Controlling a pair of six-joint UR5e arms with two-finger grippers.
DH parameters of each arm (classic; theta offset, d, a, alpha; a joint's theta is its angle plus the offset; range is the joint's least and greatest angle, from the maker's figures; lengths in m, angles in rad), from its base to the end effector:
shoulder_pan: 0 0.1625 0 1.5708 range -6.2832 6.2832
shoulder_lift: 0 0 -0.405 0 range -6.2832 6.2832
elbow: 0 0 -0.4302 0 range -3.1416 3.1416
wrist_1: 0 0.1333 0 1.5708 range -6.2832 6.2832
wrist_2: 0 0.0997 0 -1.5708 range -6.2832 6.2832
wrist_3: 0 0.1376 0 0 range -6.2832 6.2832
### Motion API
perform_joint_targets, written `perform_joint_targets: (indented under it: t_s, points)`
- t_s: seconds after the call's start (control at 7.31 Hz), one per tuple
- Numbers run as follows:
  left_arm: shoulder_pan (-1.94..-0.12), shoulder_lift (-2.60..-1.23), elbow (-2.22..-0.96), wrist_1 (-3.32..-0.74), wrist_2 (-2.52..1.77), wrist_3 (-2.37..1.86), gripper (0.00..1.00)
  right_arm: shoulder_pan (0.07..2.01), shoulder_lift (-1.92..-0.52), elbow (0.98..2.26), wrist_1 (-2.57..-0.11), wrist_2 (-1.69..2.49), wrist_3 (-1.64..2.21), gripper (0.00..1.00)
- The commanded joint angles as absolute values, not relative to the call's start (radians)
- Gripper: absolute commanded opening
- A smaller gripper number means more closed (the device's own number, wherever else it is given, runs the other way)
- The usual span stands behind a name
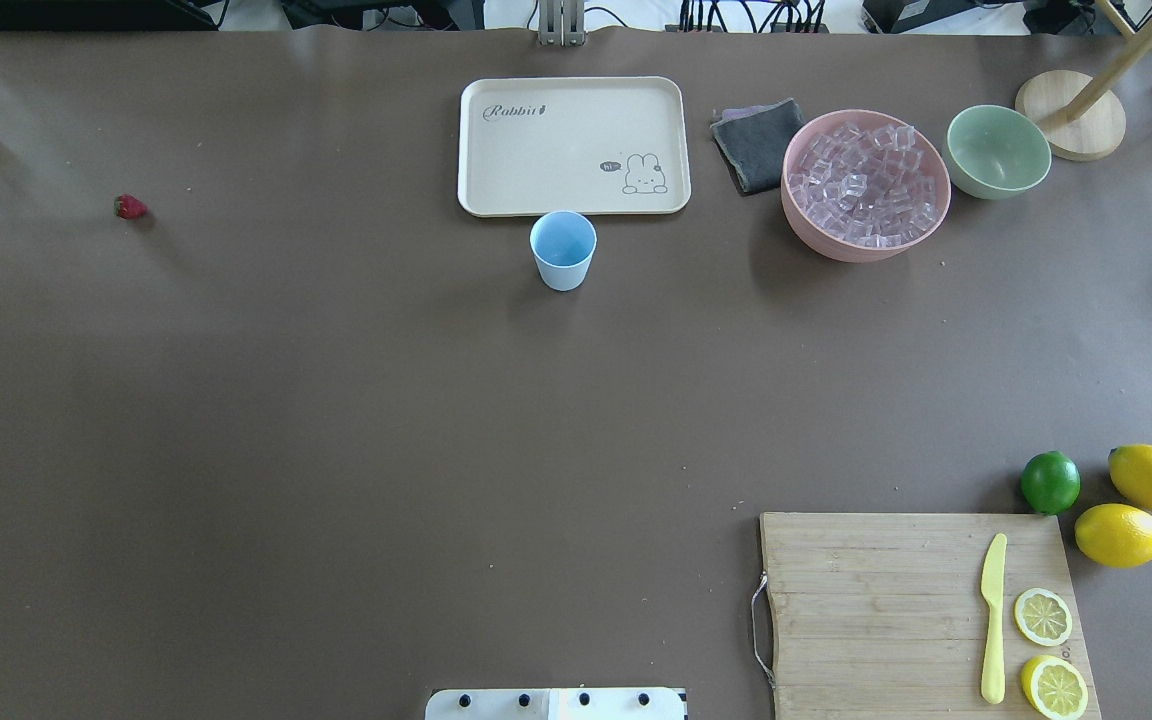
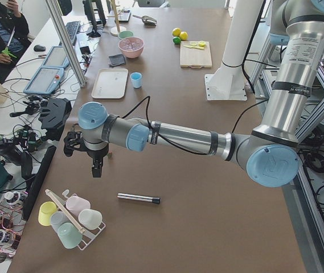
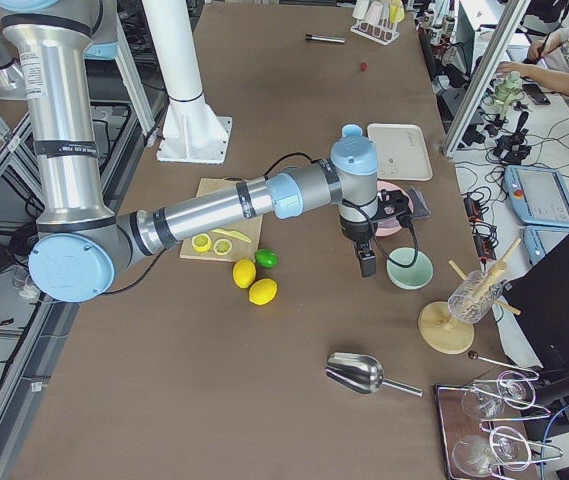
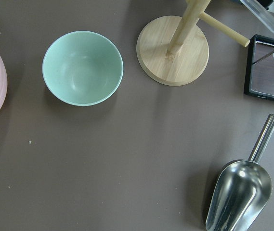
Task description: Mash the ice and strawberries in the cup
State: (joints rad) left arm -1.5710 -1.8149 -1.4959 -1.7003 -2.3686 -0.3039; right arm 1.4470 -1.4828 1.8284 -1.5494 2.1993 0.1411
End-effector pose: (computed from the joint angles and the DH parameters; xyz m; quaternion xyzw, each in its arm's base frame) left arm -0.0349 -0.6455 0.5455 0.0774 0.4004 -0.0809 0.9095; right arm -0.0188 -0.5754 0.4883 0.1319 -0.3242 -0.0483 0.9355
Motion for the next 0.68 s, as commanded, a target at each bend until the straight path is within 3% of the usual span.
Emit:
perform_joint_targets:
  t_s: [0.0, 0.55]
  points:
    - [-1.569, -1.827, -1.496, -1.698, -2.372, -0.305, 0.98, 1.447, -1.482, 1.829, -1.549, 2.191, 0.143, 1.00]
    - [-1.568, -1.847, -1.485, -1.689, -2.376, -0.316, 0.98, 1.447, -1.482, 1.838, -1.549, 2.195, 0.144, 1.00]
